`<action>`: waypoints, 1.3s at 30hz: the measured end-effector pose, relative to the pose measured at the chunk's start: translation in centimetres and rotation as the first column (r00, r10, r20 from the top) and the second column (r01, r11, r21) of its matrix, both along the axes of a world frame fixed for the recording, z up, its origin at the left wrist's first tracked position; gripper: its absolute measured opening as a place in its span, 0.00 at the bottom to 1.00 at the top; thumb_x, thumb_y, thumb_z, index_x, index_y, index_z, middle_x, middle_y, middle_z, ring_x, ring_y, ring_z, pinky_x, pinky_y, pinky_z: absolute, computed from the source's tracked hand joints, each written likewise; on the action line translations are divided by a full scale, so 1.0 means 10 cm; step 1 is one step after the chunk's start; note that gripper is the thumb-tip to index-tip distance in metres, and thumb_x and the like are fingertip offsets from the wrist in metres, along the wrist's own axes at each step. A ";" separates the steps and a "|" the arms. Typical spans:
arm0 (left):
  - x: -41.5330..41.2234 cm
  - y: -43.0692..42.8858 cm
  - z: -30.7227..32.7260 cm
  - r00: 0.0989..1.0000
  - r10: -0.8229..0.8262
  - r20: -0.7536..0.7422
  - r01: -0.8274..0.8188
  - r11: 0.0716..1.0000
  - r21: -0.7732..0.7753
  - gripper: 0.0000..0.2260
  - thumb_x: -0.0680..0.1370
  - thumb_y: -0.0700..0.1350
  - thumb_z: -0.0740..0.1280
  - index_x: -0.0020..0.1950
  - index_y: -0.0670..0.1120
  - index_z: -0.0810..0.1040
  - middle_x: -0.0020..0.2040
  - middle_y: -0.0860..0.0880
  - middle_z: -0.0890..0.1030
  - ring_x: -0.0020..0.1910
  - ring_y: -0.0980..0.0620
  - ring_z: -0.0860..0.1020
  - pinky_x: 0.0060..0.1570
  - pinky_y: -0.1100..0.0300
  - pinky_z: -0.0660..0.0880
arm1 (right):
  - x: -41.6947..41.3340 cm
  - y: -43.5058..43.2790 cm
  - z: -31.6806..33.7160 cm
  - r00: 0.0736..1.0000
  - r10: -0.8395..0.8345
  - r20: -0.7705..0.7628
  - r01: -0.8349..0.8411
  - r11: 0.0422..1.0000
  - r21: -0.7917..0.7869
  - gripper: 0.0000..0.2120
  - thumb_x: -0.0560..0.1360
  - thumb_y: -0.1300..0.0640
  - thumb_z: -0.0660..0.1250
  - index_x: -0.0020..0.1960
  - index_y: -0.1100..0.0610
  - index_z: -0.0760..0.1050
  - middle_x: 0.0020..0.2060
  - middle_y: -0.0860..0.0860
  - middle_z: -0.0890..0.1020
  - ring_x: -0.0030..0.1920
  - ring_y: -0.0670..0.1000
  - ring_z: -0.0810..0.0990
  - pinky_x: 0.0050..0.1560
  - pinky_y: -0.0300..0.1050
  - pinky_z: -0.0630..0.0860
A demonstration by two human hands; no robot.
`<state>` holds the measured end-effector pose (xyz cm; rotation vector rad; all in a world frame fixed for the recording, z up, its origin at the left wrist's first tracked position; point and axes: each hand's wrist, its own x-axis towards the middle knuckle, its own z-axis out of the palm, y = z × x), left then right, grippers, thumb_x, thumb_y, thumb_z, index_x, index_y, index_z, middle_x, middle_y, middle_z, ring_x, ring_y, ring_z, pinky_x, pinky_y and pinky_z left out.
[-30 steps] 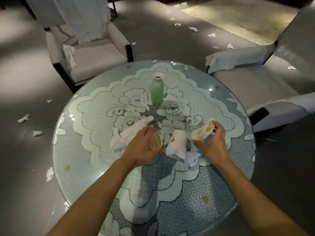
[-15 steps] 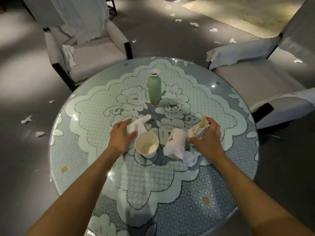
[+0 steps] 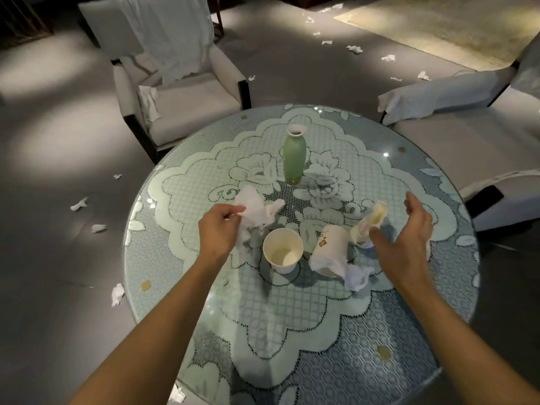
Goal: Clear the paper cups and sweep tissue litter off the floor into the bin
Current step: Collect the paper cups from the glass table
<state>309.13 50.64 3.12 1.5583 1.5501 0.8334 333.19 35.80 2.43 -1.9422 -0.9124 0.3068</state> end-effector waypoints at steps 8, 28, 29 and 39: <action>0.12 -0.42 0.25 0.939 -0.344 0.003 0.343 0.937 0.069 0.18 0.77 0.33 0.64 0.66 0.43 0.75 0.58 0.50 0.72 0.55 0.56 0.72 0.53 0.74 0.71 | -0.37 0.31 0.25 0.996 0.019 0.089 -0.025 0.998 0.065 0.34 0.72 0.61 0.70 0.74 0.59 0.59 0.69 0.58 0.65 0.69 0.58 0.63 0.67 0.66 0.60; 0.20 -0.18 -0.03 0.965 -0.185 0.187 0.212 0.967 -0.138 0.23 0.83 0.56 0.46 0.52 0.50 0.80 0.53 0.51 0.77 0.50 0.54 0.77 0.45 0.62 0.73 | -0.51 0.08 0.21 0.993 0.094 0.068 -0.098 0.994 0.048 0.27 0.70 0.54 0.64 0.69 0.58 0.67 0.60 0.49 0.70 0.61 0.49 0.67 0.65 0.56 0.66; 0.21 -0.12 -0.05 0.960 -0.178 0.214 0.226 0.948 -0.225 0.26 0.82 0.57 0.45 0.56 0.46 0.79 0.49 0.52 0.79 0.45 0.54 0.78 0.40 0.65 0.72 | -0.51 0.04 0.19 0.993 0.112 0.039 -0.114 0.992 0.048 0.27 0.71 0.53 0.63 0.68 0.58 0.68 0.58 0.48 0.71 0.60 0.47 0.68 0.63 0.49 0.68; 0.37 0.14 -0.28 0.964 -0.265 0.006 0.255 0.919 -0.301 0.27 0.82 0.59 0.44 0.52 0.46 0.79 0.45 0.47 0.77 0.46 0.49 0.75 0.50 0.56 0.69 | -0.49 -0.12 -0.05 0.983 0.185 -0.009 -0.185 0.982 -0.035 0.22 0.75 0.62 0.68 0.68 0.58 0.69 0.57 0.51 0.75 0.57 0.47 0.73 0.55 0.40 0.69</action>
